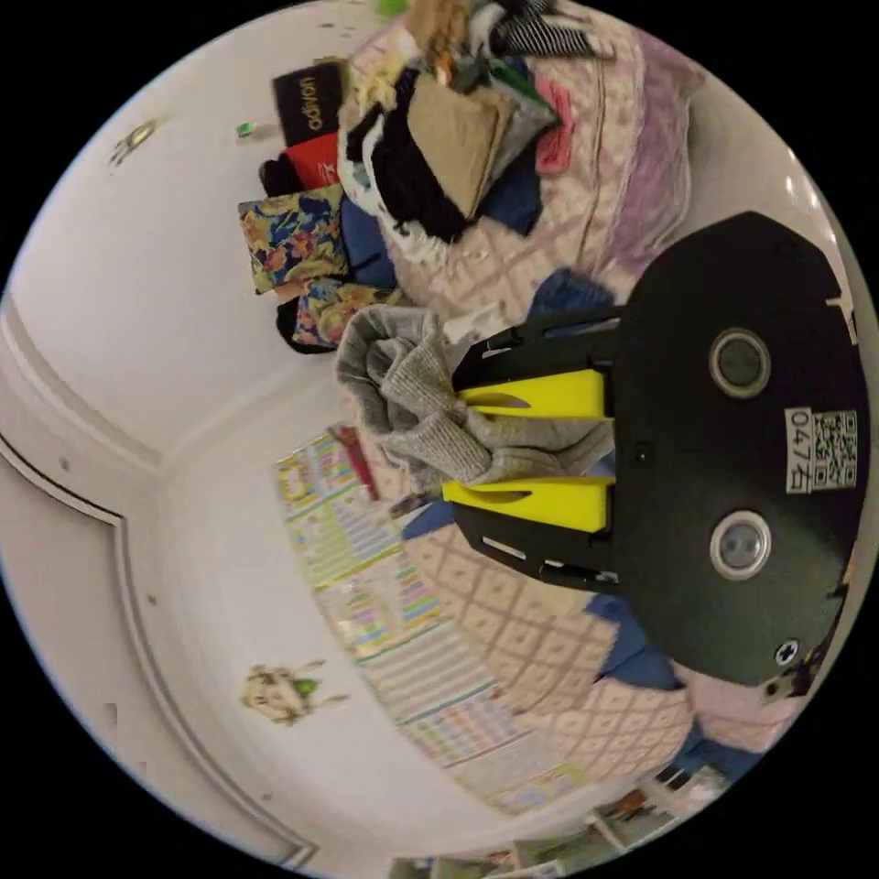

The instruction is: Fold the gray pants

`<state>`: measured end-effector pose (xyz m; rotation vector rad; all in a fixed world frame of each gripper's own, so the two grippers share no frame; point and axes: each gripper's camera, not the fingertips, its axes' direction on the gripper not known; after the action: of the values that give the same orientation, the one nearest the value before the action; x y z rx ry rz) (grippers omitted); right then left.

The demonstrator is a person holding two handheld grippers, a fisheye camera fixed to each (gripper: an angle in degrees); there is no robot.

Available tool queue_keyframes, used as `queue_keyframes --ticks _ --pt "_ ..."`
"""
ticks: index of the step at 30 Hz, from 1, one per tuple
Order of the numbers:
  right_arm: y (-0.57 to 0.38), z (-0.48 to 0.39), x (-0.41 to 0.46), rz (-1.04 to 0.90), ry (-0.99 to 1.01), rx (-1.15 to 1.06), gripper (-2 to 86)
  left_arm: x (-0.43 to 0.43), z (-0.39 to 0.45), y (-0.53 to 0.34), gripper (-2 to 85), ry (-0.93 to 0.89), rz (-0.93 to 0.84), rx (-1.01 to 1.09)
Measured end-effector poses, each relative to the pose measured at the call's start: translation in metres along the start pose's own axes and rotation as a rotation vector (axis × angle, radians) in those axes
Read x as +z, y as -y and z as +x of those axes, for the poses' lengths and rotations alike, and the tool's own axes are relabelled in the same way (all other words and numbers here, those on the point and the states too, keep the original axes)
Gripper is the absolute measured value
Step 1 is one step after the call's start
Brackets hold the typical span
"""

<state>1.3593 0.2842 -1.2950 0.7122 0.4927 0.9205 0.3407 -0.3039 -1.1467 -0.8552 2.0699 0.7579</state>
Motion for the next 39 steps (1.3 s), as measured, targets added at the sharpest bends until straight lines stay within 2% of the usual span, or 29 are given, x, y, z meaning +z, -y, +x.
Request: queue_keyframes --ticks 2,5,6,10,12,14,16,18,25,30,34,36,39 --pt "0.011 0.048 0.035 0.134 0.090 0.189 6.4 0.008 -0.014 0.022 -1.0 -0.042 0.001 -0.040" --pt "-0.005 0.115 0.082 0.187 0.018 0.372 6.5 0.021 -0.015 0.057 -1.0 -0.008 -0.025 -0.025" --pt "-0.011 0.130 0.090 0.176 -0.011 0.409 6.5 0.026 -0.014 0.070 -1.0 0.009 -0.038 -0.014" --pt "-0.062 0.231 0.127 -0.070 -0.219 0.623 6.9 0.027 -0.016 0.101 -1.0 0.028 -0.024 -0.017" --pt "-0.072 0.249 0.124 -0.067 -0.255 0.575 7.0 0.025 -0.023 0.121 -1.0 0.008 0.001 -0.044" --pt "-0.049 0.242 0.132 -0.117 -0.320 0.394 7.1 0.027 -0.026 0.136 -1.0 -0.005 0.008 -0.055" --pt "-0.022 0.238 0.139 -0.162 -0.347 0.328 7.0 0.032 -0.025 0.151 -1.0 -0.012 -0.002 -0.043" --pt "0.005 0.235 0.140 -0.153 -0.334 0.281 7.0 0.039 -0.019 0.171 -1.0 -0.008 -0.021 -0.016" --pt "0.108 0.192 0.174 -0.212 -0.227 -0.132 6.7 0.053 -0.022 0.220 -1.0 -0.031 -0.008 -0.008" --pt "0.165 0.182 0.170 0.004 -0.025 -0.090 6.4 0.068 -0.029 0.255 -1.0 -0.034 -0.010 -0.015" --pt "0.159 0.226 0.160 0.167 -0.099 0.022 6.5 0.079 -0.034 0.277 -1.0 -0.023 -0.015 -0.011" --pt "0.134 0.267 0.158 0.130 -0.182 0.160 6.6 0.083 -0.039 0.287 -1.0 -0.030 -0.005 -0.013" --pt "0.085 0.322 0.154 -0.078 -0.441 0.297 6.7 0.087 -0.043 0.295 -1.0 -0.036 -0.004 -0.009"
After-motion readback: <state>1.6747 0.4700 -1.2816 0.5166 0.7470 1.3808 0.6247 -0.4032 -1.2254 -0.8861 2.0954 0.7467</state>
